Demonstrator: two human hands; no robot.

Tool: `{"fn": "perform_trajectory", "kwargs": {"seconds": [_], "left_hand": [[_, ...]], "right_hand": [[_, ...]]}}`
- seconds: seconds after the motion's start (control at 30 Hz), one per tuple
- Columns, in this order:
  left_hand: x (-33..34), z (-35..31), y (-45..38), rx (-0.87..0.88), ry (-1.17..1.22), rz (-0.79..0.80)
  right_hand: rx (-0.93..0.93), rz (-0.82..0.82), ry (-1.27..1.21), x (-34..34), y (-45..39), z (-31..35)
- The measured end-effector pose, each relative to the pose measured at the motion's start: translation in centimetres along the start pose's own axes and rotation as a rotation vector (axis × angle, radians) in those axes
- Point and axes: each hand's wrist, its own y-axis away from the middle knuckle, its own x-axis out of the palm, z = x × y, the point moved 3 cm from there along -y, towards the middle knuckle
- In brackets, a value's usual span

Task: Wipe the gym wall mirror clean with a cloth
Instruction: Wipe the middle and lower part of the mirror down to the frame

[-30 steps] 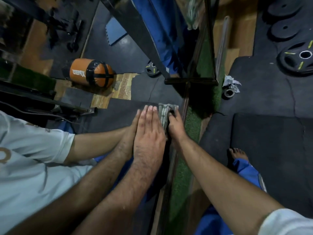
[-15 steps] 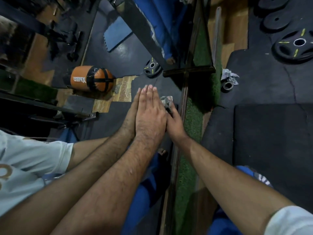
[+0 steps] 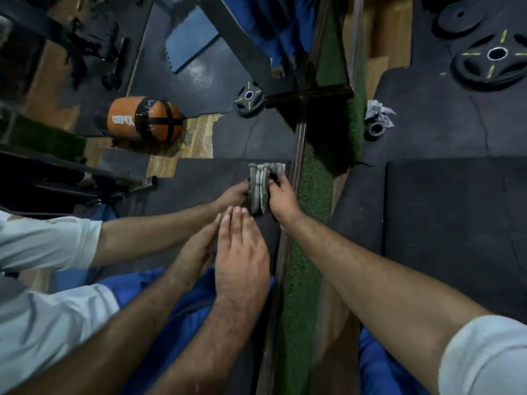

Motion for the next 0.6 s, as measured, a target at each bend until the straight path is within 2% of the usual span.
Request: {"fn": "perform_trajectory", "kwargs": {"seconds": [0.03,0.07,0.1,0.2,0.23,0.3,0.37,0.43,0.47,0.53,0.57,0.6], "left_hand": [[-1.2,0.3,0.4,-0.014,0.043,0.061],[-2.7,0.6,1.2,-0.029,0.068,0.012],[-4.0,0.3,1.8,0.001,-0.012,0.058],[-3.1,1.1,1.6,0.038,-0.055,0.075],[-3.3,1.2,1.7,0.048,-0.032,0.056],[-2.8,0.4,2.2,0.070,-0.010,0.078],[-2.3,0.0,2.0,0.113,0.054,0.095],[-1.0,0.0,1.9,0.103,0.336,0.181],[-0.3,0.2,2.2,0.083,0.475,0.141],[2.0,-0.6,3.5,0.018,0.291,-0.081],[2.6,-1.2,4.0,0.014,0.213,-0.137],[2.6,-1.5,4.5,0.039,0.160,-0.121]], "right_hand": [[-0.020,0.023,0.000,0.5,0.0,0.1],[-0.092,0.053,0.004,1.0,0.1,0.1],[-0.176,0.082,0.024,1.5,0.9,0.7],[-0.399,0.069,0.106,1.3,3.0,2.0],[-0.380,0.029,0.089,0.8,2.5,0.8],[-0.158,-0.087,0.020,0.2,0.4,-1.5],[-0.008,-0.113,-0.059,0.2,-2.6,-4.0],[-0.060,-0.062,-0.058,1.3,-3.0,-4.2],[-0.127,-0.041,-0.021,1.9,-1.5,-3.5],[-0.314,0.008,0.054,2.3,2.7,-2.0],[-0.377,0.022,0.074,2.2,4.6,-1.6],[-0.370,-0.002,0.094,1.6,5.1,-2.5]]}}
